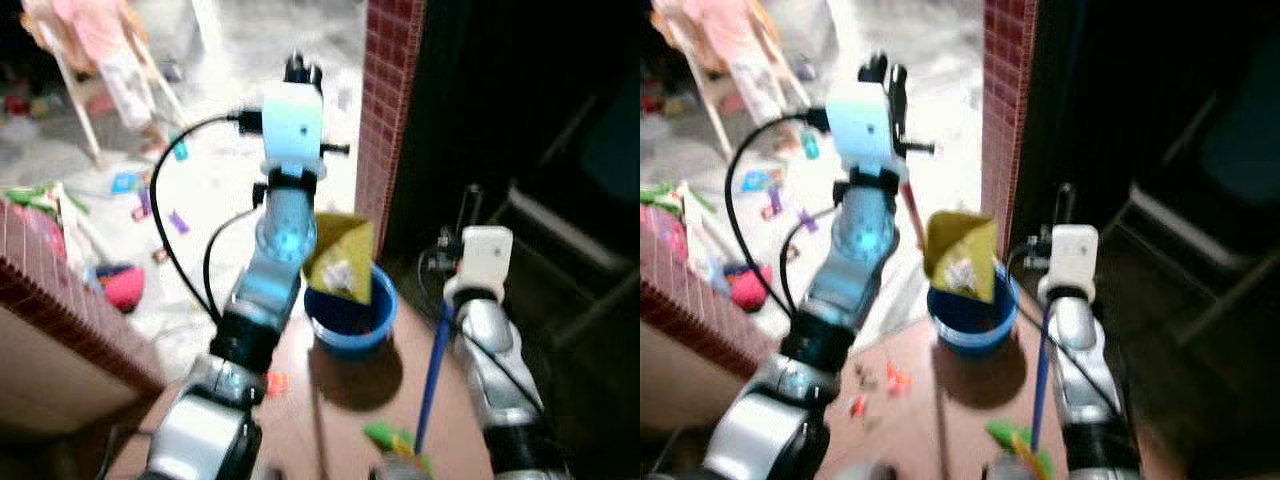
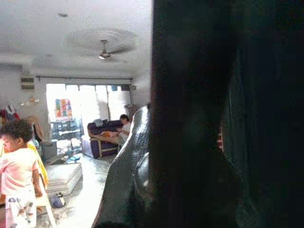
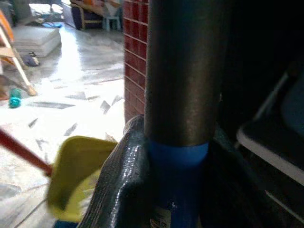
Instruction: Sweep floor
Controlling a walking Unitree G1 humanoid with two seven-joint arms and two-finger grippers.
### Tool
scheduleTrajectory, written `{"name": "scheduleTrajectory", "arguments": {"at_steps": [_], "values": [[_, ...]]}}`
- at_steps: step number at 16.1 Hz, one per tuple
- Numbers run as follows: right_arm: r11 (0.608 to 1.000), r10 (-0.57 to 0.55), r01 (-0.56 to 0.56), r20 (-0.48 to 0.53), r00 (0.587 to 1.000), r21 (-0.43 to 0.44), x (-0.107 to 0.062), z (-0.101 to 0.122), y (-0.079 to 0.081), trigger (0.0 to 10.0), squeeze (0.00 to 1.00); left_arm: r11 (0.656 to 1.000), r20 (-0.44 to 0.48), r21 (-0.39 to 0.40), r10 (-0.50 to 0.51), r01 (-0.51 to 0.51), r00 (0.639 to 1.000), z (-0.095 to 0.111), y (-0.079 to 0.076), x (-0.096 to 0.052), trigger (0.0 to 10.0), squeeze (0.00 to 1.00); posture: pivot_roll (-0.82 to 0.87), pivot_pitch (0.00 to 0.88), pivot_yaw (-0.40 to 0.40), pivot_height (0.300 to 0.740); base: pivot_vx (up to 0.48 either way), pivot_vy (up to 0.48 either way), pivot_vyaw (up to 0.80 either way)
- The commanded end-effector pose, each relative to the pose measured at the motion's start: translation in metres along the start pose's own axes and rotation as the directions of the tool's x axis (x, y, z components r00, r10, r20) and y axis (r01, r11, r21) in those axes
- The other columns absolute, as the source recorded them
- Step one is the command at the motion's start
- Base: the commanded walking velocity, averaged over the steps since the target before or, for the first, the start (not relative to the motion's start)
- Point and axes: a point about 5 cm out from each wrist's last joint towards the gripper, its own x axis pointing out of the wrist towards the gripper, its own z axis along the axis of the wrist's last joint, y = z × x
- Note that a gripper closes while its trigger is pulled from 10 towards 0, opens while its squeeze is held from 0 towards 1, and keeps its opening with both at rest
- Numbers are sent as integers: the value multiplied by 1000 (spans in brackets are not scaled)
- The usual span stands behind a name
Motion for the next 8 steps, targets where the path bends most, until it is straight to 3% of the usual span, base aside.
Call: {"name": "scheduleTrajectory", "arguments": {"at_steps": [1,8], "values": [[1000,26,-25,54,998,-17,2,11,5,10000,0,1000,98,-2,-13,13,995,18,-2,3,10000,0,-136,31,59,740,0,0,0],[999,31,-30,48,998,-22,1,9,3,10000,0,987,99,70,-150,144,984,7,-8,-11,10000,0,-137,33,59,740,0,0,0]]}}
